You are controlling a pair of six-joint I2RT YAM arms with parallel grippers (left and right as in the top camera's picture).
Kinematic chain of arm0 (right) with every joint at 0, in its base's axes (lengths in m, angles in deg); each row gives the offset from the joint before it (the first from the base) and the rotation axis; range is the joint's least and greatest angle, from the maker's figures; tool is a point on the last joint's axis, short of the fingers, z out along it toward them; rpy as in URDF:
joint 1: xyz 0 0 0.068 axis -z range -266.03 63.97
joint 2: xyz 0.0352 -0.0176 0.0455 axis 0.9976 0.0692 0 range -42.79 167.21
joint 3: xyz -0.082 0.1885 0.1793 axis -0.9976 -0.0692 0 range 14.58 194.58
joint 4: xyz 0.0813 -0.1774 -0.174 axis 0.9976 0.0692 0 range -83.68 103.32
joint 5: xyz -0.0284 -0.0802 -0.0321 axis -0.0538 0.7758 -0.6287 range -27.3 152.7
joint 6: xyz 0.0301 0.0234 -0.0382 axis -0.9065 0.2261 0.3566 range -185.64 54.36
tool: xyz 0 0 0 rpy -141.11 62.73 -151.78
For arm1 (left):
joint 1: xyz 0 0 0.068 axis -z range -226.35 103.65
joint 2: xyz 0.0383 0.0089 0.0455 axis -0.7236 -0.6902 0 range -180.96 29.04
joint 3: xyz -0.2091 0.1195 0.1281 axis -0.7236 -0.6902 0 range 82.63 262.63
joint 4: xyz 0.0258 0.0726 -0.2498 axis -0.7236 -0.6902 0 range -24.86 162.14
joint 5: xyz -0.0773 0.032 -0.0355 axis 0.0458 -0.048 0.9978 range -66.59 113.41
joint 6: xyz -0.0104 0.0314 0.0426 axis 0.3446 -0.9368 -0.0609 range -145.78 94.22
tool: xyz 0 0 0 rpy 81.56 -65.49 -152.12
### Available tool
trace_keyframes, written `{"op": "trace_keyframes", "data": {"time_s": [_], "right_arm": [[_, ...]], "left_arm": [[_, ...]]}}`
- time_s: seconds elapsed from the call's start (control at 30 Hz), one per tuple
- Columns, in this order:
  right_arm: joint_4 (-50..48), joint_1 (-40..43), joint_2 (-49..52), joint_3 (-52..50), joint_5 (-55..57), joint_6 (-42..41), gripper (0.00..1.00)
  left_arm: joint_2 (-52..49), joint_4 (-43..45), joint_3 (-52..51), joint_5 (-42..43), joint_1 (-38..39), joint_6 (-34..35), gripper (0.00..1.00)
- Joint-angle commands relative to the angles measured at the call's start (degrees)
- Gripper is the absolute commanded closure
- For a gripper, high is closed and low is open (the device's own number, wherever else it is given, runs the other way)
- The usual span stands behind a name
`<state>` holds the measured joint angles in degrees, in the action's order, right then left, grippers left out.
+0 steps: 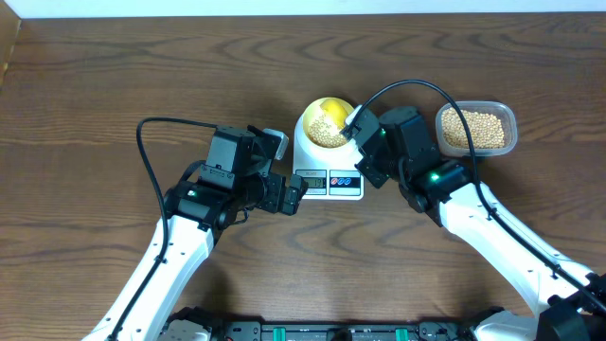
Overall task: Scoop item into bowl and weigh 50g on scale
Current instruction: 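Carry the empty scoop back to the soybean tub with the right gripper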
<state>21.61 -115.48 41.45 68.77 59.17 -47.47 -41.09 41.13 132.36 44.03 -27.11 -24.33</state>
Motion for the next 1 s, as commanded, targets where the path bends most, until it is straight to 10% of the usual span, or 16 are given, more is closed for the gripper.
{"op": "trace_keyframes", "data": {"time_s": [0.0, 0.17, 0.5, 0.97], "right_arm": [[-3.3, -0.1, -0.8, 0.6, 2.1, -4.2, 0.99], [-6.1, 3.1, -2.2, 0.6, -1.7, -25.6, 0.99], [-2.9, 22.6, -6.6, 0.7, -21.9, -39.0, 0.99], [25.3, 40.0, -6.9, 9.1, -8.1, -30.1, 0.99]], "left_arm": [[-0.2, 0.1, 0.1, -0.6, 0.1, -0.2, 0.00], [-0.2, 0.1, 0.1, -0.6, 0.1, -0.2, 0.00], [-0.2, 0.1, 0.1, -0.6, 0.1, -0.2, 0.00], [-0.2, 0.1, 0.1, -0.6, 0.1, -0.2, 0.00]]}}
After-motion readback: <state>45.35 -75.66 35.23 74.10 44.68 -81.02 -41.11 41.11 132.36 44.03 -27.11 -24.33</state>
